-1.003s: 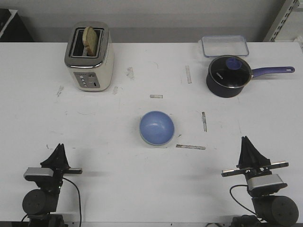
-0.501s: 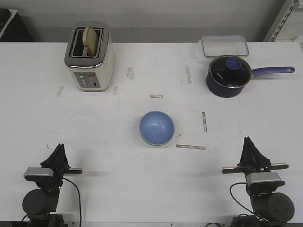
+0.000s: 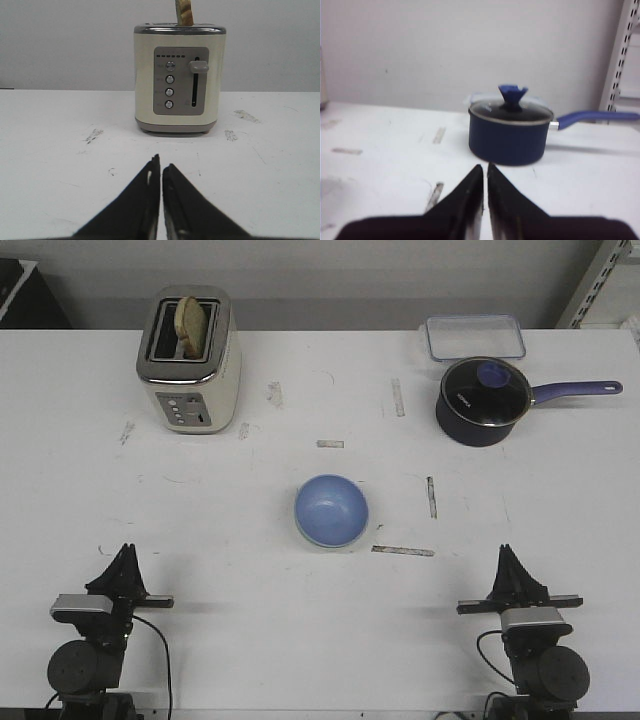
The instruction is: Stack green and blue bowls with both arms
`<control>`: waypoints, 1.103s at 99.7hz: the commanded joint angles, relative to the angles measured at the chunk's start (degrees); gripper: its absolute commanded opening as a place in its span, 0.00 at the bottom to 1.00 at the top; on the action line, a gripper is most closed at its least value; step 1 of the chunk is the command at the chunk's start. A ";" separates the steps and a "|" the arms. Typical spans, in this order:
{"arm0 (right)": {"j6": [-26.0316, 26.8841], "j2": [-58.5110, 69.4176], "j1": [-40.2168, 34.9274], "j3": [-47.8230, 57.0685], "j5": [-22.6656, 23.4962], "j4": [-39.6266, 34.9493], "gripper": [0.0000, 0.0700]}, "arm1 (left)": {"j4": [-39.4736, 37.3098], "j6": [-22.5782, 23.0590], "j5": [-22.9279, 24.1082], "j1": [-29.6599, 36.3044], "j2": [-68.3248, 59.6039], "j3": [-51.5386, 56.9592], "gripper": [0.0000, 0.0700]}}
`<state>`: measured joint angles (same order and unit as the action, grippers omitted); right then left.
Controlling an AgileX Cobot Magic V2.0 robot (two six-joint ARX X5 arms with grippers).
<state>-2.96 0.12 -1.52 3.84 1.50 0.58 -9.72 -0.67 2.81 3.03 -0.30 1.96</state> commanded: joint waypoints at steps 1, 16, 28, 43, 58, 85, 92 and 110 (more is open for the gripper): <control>0.61 -0.04 0.66 -0.76 0.00 0.74 0.01 | -0.68 0.63 0.00 -0.02 0.11 -1.27 0.00; 0.61 -0.04 1.27 -3.13 0.00 2.71 0.01 | -0.66 0.63 0.00 -0.02 0.11 -1.27 0.00; 0.61 -0.04 1.25 -3.13 0.02 2.49 0.01 | -0.68 0.63 0.00 -0.02 0.11 -1.27 0.00; 0.59 -0.04 1.25 -3.13 0.00 3.65 0.01 | -0.66 0.63 0.00 -0.02 0.11 -1.27 0.00; 0.57 -0.04 1.25 -3.10 -0.02 3.72 0.01 | -0.66 0.63 0.00 -0.02 0.11 -1.27 0.00; 0.57 -0.04 1.25 -3.10 -0.02 3.72 0.01 | -0.66 0.63 0.00 -0.02 0.11 -1.27 0.00; 0.57 -0.04 1.25 -3.10 -0.02 3.72 0.01 | -0.66 0.63 0.00 -0.02 0.11 -1.27 0.00; 0.57 -0.04 1.25 -3.10 -0.02 3.72 0.01 | -0.66 0.63 0.00 -0.02 0.11 -1.27 0.00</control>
<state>-2.94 0.12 -0.32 0.84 1.50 3.68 -9.69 -0.67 2.83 3.01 -0.30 1.96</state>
